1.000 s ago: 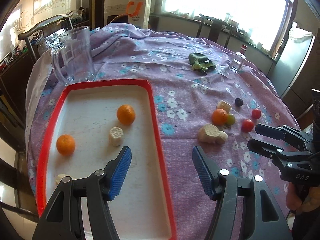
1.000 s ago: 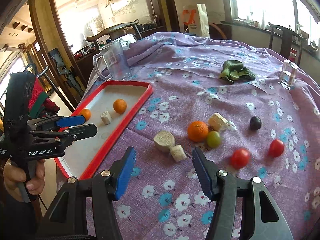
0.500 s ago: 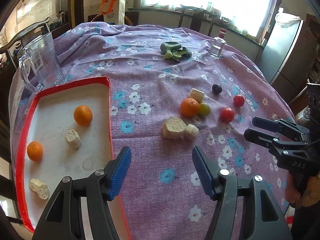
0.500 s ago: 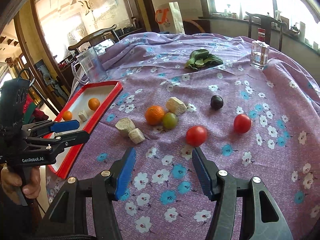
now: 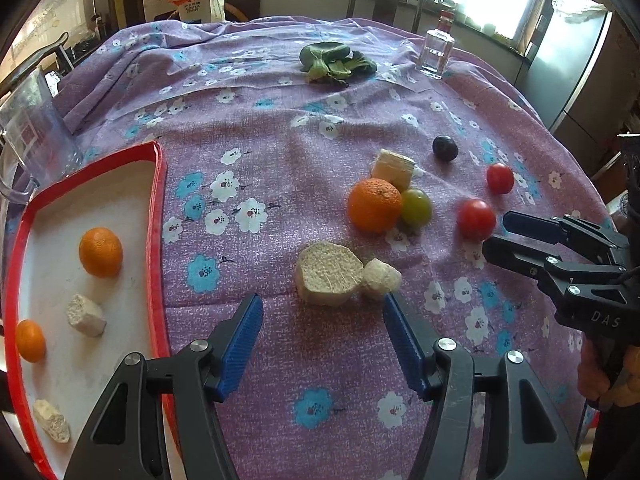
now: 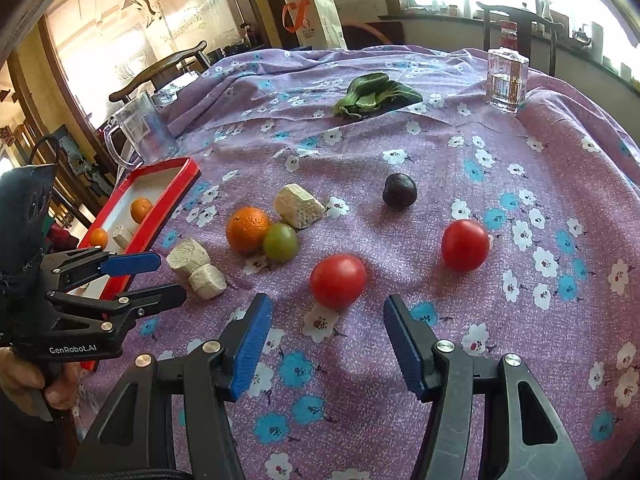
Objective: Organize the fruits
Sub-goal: 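Grasp the large round beige slice with the left tool while the right tool grasps a red tomato, then carry the slice with the left tool while the right tool carries the tomato over the tray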
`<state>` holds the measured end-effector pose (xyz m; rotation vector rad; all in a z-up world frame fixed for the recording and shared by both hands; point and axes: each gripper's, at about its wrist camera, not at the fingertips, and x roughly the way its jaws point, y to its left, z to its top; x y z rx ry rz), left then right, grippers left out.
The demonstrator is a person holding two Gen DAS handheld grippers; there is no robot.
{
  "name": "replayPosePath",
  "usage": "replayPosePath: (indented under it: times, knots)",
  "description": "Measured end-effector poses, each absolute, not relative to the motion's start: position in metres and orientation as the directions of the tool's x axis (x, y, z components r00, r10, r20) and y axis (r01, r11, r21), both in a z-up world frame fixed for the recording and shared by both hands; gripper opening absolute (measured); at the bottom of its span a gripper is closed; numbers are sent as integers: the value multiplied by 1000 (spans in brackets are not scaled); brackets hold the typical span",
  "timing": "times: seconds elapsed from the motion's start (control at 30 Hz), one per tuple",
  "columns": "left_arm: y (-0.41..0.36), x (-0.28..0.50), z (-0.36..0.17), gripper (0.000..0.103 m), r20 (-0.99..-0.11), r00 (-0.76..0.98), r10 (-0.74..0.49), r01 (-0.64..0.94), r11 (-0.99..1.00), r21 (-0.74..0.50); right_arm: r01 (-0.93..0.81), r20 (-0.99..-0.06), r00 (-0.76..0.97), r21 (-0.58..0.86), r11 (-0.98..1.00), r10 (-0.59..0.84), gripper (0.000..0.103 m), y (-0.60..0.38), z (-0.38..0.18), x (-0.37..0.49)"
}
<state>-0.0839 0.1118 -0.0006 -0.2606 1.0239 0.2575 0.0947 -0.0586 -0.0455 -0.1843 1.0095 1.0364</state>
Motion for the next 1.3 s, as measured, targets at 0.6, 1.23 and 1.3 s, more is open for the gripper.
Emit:
replayPosePath:
  times: [0.6, 1.23, 1.3]
  knots:
    - [121, -66, -10, 32, -820, 571, -33, -228, 953, -198, -782, -771, 109, 324, 533, 627, 33, -51, -56, 109]
    - [104, -122, 31, 30, -773, 634, 12, -237, 955, -179, -802, -715, 121, 339, 492, 689, 33, -66, -15, 77]
    - [103, -129, 36, 30, -767, 641, 21, -240, 955, -174, -805, -710, 123, 338, 488, 694, 33, -67, -10, 73]
